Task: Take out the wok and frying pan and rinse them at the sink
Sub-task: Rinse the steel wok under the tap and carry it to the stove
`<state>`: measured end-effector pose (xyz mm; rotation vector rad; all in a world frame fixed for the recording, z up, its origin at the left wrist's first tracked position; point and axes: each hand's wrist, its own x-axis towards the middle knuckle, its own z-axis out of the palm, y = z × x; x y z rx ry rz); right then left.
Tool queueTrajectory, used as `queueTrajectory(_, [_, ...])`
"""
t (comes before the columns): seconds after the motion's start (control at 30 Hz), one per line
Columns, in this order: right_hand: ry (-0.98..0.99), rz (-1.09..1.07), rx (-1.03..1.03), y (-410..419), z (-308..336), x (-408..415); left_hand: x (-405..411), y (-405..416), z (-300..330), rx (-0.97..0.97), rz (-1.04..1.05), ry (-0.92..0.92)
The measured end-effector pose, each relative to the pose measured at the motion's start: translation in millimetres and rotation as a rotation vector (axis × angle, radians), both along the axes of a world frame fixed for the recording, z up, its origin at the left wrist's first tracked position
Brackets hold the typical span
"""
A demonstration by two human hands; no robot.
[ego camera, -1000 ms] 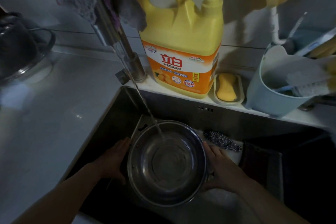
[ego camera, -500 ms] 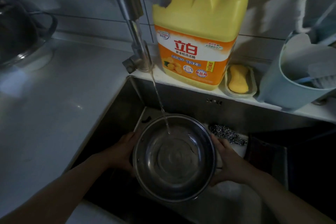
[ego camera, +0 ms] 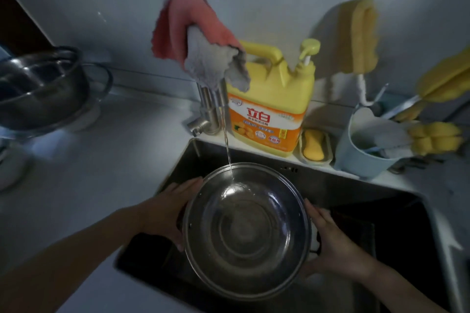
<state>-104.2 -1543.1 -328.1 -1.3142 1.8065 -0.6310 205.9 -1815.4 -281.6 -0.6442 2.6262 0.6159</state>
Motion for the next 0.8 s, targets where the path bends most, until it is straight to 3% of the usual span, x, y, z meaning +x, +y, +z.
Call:
queueTrajectory(0.33, [0.078, 0.057, -0.04, 7, 79, -20, -22, 8, 54, -0.021, -0.02, -0.078])
queueTrajectory(0.53, [-0.016, 0.016, -0.011, 15, 82, -8, -47, -9, 115, -0.047, -0.123, -0.172])
queueTrajectory(0.67, [-0.059, -0.074, -0.115, 3, 74, 20, -31, -21, 142, -0.098, -0.118, -0.09])
queueTrajectory(0.8, [0.044, -0.113, -0.2, -10, 80, 29, -1, -19, 124, -0.312, -0.084, 0.13])
